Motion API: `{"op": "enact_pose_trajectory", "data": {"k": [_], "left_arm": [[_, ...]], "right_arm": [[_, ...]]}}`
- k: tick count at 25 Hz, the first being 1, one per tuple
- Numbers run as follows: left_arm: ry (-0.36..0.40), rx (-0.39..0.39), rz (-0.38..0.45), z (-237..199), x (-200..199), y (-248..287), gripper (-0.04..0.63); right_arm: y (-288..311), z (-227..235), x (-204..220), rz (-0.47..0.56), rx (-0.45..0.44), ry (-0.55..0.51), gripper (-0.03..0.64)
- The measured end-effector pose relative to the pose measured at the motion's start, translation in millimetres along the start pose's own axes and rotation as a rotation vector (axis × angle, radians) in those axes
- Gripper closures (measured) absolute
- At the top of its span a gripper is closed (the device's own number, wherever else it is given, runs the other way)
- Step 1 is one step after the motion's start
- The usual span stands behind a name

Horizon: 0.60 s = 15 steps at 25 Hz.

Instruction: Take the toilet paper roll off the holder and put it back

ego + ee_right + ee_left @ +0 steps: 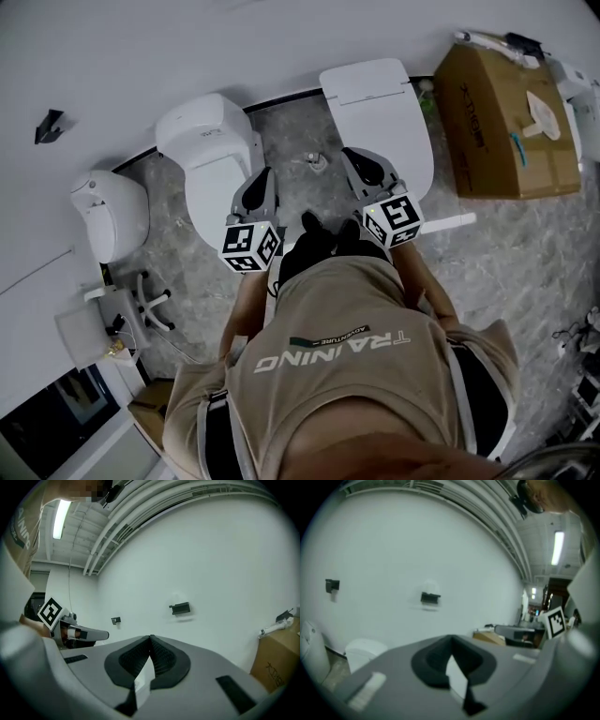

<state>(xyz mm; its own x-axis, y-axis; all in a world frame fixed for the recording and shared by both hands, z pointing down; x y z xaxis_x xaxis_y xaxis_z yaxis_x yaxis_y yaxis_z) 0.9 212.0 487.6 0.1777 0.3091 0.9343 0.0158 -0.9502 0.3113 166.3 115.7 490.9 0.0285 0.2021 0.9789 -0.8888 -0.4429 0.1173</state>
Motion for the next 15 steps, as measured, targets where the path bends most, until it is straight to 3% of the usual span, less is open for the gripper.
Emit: {"op": "enact_pose_trajectory", "data": {"k": [7, 15], "left_arm": [[0.025, 0.005, 0.050, -38.7, -16.9, 34.5, 0.589], [0.052, 0.053, 0.103, -92.7, -57.4, 70.7, 0.589]], "right_arm": [[45.7, 8.5, 0.0, -0.024, 0.001, 0.090, 0.605], [108.3, 13.5, -38.8, -0.007, 0.046, 0.010, 0.606]]}}
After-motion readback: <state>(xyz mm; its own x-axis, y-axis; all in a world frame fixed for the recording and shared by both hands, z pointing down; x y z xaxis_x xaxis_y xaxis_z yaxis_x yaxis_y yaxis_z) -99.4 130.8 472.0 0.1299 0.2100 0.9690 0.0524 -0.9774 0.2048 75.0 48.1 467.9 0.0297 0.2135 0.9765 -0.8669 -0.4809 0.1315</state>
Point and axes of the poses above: the fingertips, and each gripper's own axes: y forward along the fingers, z to its right, x out of its underside, the point moved 4 cm from there along -y, backward along the fingers, and after that the axes turned 1 degree about -y, right-handed, at the moved point
